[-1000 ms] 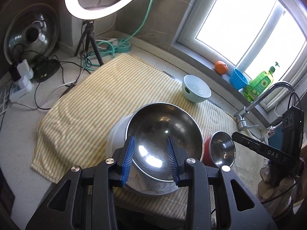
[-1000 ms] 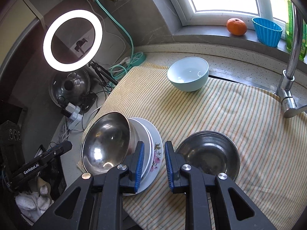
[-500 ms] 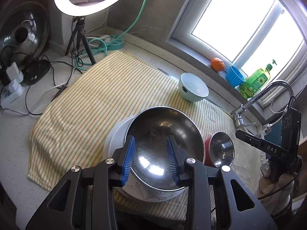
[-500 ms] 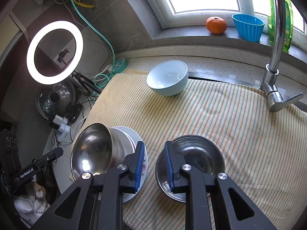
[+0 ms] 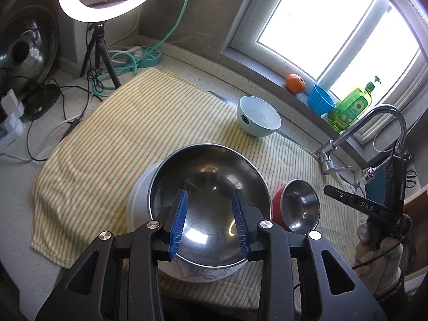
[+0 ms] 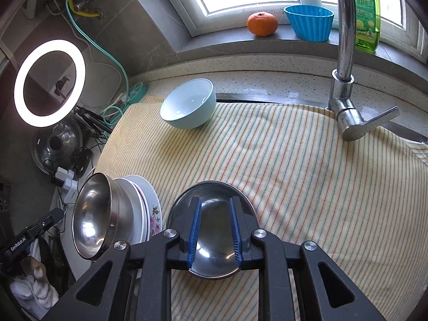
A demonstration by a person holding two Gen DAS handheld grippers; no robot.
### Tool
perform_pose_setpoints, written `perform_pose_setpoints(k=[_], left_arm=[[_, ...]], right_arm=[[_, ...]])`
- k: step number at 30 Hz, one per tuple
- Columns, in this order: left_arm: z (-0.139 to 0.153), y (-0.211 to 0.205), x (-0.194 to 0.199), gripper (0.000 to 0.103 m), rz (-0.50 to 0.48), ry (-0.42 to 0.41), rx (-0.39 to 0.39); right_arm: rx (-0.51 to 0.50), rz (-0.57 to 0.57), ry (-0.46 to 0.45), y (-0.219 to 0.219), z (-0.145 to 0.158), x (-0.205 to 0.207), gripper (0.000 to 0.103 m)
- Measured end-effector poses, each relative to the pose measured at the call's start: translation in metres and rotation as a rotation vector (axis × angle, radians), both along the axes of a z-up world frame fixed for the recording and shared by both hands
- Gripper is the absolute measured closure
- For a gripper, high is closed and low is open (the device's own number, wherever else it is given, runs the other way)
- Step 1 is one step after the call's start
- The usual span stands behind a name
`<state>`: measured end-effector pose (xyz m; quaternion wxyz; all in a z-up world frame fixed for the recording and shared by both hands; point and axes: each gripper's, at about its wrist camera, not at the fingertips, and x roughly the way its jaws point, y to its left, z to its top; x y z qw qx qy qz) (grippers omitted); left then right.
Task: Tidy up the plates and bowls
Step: 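Close both grippers on the small steel bowl rim inside the red bowl, then lift the nested small steel and red bowls with both grippers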
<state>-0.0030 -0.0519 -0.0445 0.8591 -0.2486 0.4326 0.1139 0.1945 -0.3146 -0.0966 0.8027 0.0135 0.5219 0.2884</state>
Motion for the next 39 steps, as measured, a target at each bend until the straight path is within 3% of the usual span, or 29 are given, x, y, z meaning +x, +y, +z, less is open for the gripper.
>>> perform_pose_setpoints(k=[8,12,20,30,39], left_arm=[[-0.003,-0.031,0.015,0.072,-0.077,-0.01,-0.005],[-0.009,-0.04,0.022,0.072,-0.105,0.005,-0.053],[-0.029,-0.099,0.053,0.072,-0.251,0.037,-0.054],[-0.053,-0.125,0.082,0.073,-0.268,0.095,-0.007],[-0.06,-0.131,0.092,0.073,-0.257,0.115,-0.02]], right_arm=[[-0.014,-0.022,0.031,-0.016,-0.015,0.002,0.084],[-0.018,-0.018,0.045,-0.019,-0.021,0.001,0.084],[-0.022,-0.005,0.072,-0.019,-0.033,0.006,0.084],[-0.016,0.014,0.072,-0.027,-0.037,0.009,0.084],[-0.014,0.037,0.081,-0.027,-0.043,0.015,0.084]])
